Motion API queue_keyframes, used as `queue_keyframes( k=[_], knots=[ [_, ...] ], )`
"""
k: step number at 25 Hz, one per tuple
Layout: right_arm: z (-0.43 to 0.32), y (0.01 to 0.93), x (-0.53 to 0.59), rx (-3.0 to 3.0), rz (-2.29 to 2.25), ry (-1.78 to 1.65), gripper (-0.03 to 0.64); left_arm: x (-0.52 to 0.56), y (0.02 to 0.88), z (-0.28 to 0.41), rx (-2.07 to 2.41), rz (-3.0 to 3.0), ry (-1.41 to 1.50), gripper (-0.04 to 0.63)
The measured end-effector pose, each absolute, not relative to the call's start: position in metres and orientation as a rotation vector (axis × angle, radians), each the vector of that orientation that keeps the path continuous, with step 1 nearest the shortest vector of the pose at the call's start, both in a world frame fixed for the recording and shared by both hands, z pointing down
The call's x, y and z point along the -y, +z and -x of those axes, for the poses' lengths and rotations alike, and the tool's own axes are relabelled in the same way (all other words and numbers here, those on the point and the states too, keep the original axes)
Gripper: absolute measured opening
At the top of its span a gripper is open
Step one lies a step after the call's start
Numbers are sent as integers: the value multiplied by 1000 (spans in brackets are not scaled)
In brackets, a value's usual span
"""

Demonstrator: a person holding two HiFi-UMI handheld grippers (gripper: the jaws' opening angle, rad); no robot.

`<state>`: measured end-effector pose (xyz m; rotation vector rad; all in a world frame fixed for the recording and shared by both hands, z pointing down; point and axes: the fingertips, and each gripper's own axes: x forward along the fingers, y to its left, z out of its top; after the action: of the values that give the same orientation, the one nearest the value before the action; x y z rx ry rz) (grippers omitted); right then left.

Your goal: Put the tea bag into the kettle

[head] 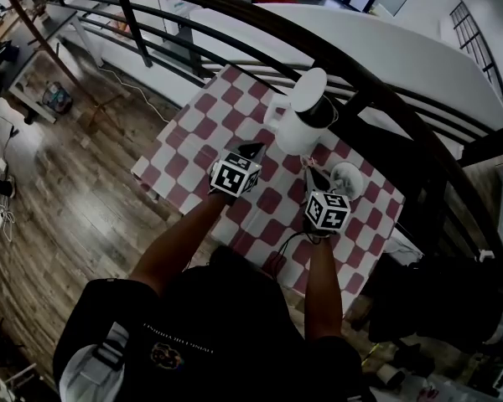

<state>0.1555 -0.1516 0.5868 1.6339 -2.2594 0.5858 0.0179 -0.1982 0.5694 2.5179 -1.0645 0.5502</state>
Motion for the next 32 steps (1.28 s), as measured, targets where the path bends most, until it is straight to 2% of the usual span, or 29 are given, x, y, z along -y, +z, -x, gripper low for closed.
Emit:
queue_keyframes(
  k=[9,24,32],
  knots=[
    [-164,567,163,2276,-1685,549,9,209,559,-26,1057,-2541,537,5],
    [-172,468,221,2361,-1788,313,9,256,475,-35,1118,-2652,388,5],
    [-171,453,244,2364,-1791,277,9,267,462,-37,1121,-2663,358,5]
  ],
)
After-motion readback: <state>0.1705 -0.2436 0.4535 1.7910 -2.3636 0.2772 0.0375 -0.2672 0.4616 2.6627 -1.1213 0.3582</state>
